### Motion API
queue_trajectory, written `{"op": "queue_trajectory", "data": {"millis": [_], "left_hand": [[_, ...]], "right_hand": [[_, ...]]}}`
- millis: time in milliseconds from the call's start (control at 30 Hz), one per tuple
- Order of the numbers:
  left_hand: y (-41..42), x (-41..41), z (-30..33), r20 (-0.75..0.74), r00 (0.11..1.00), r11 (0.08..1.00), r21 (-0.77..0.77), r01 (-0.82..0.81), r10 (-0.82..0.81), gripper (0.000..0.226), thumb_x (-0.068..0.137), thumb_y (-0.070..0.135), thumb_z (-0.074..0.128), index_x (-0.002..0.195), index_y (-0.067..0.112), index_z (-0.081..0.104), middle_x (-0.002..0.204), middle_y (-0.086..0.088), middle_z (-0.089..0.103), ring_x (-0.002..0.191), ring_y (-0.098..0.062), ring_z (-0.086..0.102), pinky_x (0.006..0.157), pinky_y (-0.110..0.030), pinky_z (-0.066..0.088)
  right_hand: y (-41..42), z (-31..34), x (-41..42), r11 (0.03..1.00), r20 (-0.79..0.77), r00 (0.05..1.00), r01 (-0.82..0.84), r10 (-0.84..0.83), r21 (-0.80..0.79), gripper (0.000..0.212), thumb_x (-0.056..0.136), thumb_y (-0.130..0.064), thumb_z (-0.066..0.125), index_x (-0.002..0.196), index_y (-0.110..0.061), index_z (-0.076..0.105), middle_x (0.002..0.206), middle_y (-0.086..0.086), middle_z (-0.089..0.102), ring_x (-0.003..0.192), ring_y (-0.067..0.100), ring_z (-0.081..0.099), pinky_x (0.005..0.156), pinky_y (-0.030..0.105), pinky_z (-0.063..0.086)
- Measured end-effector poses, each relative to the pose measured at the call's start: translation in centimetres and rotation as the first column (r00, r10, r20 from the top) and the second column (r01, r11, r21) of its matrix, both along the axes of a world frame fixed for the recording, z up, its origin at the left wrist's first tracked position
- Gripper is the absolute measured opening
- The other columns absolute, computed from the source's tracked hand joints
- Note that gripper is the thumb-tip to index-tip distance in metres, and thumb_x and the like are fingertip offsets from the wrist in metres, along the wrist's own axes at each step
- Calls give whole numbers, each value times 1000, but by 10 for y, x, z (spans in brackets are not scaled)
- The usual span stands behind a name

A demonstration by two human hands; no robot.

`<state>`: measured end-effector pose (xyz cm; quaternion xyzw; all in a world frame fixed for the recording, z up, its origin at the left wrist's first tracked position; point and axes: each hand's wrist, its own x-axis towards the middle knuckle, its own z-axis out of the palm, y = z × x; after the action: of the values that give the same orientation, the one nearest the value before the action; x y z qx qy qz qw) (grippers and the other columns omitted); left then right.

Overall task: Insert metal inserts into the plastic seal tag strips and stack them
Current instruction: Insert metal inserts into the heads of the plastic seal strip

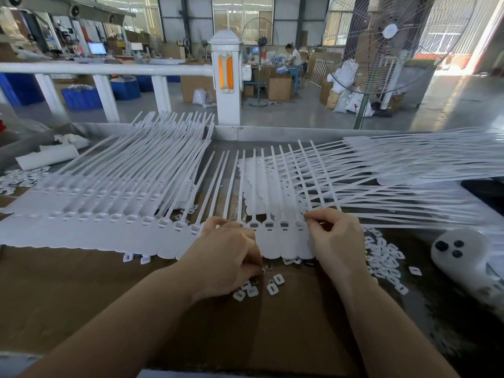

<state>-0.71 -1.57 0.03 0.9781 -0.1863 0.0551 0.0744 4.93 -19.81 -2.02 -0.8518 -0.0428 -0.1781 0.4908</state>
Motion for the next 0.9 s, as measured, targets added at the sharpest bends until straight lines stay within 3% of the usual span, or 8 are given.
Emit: {"op": "queue_trajectory", "data": {"millis": [233,467,533,633,767,900], "left_hand": [[1,4,-2,-47,999,1000,-13,12,-12,17,87,43,57,100,37,67,89,27,42,98,6,30,106,-32,9],[3,6,-1,-142,990,995,-103,10,-24,10,88,42,56,94,37,62,81,30,41,88,6,33,93,-25,15],[2,9,3,-165,986,989,-149,-7,-18,4,90,38,54,85,39,56,83,28,43,85,6,38,96,-28,21],[-4,16,11,-205,979,964,-258,-69,15,16,91,34,54,75,38,48,87,21,48,80,5,44,95,-32,34],[-15,35,21,-244,968,936,-325,-137,57,7,95,30,49,89,27,52,97,13,49,92,-9,49,98,-40,36],[-26,56,22,-251,963,946,-273,-173,103,7,97,29,45,92,26,50,112,4,44,103,-15,47,99,-36,33]], "right_hand": [[0,0,-1,1000,2,1000,-2,2,5,15,87,-11,60,95,-18,71,88,-5,67,80,9,60,73,20,47],[0,0,-1,1000,1,1000,-19,19,12,15,88,-11,60,96,-17,71,87,-4,67,73,8,59,67,18,43],[-1,0,0,999,-5,1000,-16,16,28,15,88,-11,60,95,-19,71,86,-6,67,68,5,58,61,12,41],[-1,-1,1,997,-36,999,-7,10,79,15,88,-12,60,94,-22,70,82,-8,66,58,4,55,50,10,40],[-4,0,2,969,-60,998,-6,22,245,18,87,-9,61,85,-24,71,75,-6,67,57,2,57,49,13,42],[-5,4,1,930,-62,998,12,12,367,32,85,-5,62,70,-33,65,68,-7,66,58,-3,58,50,9,45]]}}
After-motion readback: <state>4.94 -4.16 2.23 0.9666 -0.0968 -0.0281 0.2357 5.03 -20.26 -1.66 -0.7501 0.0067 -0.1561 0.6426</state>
